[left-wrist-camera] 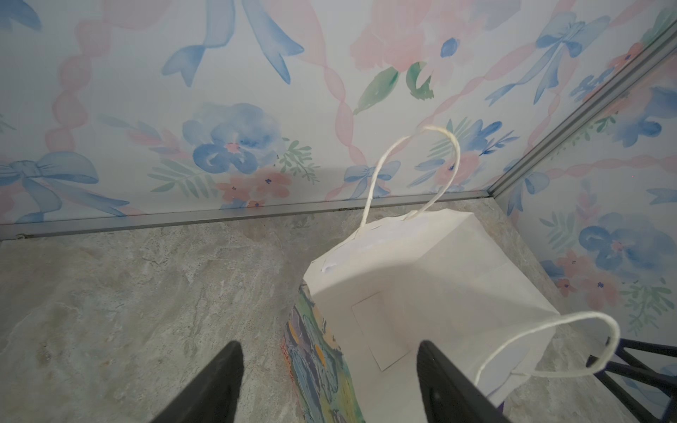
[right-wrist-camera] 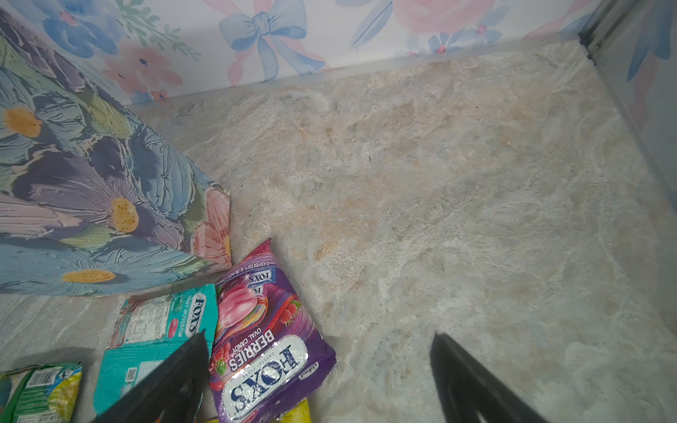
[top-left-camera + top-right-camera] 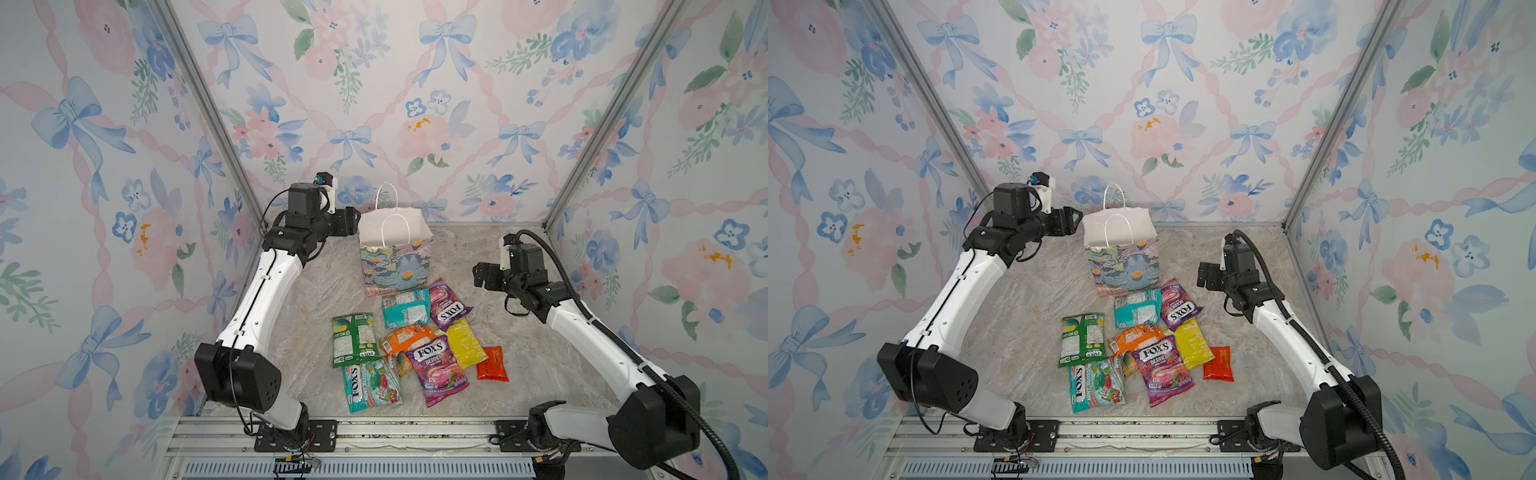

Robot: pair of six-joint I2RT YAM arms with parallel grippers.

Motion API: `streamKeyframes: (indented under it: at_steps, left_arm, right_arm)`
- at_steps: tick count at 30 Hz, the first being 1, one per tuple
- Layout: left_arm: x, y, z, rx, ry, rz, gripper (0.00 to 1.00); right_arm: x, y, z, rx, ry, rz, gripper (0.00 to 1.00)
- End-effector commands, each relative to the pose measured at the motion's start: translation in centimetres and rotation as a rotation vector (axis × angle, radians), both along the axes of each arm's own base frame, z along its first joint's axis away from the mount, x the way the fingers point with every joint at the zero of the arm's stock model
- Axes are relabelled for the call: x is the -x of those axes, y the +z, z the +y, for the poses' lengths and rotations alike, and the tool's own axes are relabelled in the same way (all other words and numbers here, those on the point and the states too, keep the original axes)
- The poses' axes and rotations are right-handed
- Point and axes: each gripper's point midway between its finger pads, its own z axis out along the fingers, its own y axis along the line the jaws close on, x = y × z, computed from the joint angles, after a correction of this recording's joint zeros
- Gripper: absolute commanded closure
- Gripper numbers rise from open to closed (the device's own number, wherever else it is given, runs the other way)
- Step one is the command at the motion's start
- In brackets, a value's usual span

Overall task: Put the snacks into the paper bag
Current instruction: 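Reach the left gripper to the paper bag while the right gripper nears the snacks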

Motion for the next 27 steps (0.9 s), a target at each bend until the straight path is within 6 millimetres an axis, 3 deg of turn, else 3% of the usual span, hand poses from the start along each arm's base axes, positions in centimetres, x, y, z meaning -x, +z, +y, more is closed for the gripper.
streamKeyframes:
  at_steps: [1,16,27]
  left_arm:
    - [-0.1,-2.1,-0.1,-0.117,0.013,0.096,0.28]
    - [-2.1,-6.4,-1.4,-0.197,0.005,0.217,0.59]
    - [-2.2,-5.4,0.0,-0.221,0.08,0.193,1.0]
  right_arm:
    - [0.5,0.0,0.9,0.0,0.046,0.026,0.03]
    - [0.2,-0.5,2.0,-0.032,0.086,0.045,0.03]
    - [-0.3,-1.0,2.9,-0.057,0.109,0.058,0.04]
